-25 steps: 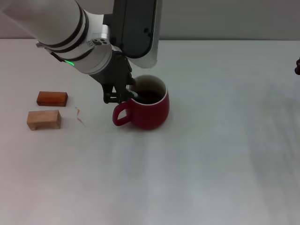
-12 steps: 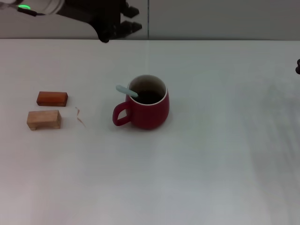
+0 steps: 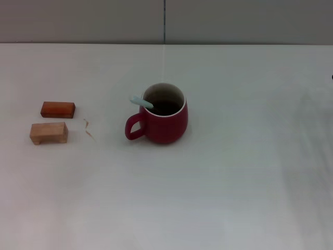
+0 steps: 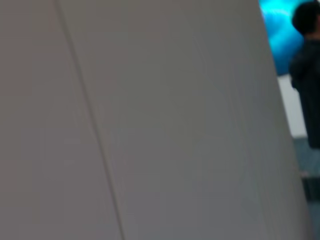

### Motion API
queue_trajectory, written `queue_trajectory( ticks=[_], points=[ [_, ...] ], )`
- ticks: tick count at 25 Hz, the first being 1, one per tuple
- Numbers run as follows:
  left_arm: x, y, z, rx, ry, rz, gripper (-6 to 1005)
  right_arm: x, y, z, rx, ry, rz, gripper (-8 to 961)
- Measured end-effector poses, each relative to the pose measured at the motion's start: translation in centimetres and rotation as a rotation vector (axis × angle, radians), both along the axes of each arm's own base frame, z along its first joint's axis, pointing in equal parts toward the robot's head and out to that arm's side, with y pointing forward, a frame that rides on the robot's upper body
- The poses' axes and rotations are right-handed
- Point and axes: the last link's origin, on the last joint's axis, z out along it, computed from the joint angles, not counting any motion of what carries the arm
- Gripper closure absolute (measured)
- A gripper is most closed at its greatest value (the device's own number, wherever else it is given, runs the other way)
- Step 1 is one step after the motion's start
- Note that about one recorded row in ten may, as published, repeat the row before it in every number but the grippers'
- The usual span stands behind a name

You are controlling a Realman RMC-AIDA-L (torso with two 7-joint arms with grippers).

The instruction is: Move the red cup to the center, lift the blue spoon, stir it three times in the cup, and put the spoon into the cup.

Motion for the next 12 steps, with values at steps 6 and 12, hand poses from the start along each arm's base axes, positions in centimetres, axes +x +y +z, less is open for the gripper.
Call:
queue_trajectory(
  ticks=[6, 12],
  points=[
    [-5.3, 0.7, 1.6, 0.158, -0.361, 0.15, 747, 0.3, 0.0, 0.2, 0.007, -0.003, -0.009, 924],
    [-9.9, 0.2, 1.3, 0.341, -0.566, 0.289, 747, 0.6, -0.1, 0.6, 0.019, -0.001, -0.022, 924]
  ],
)
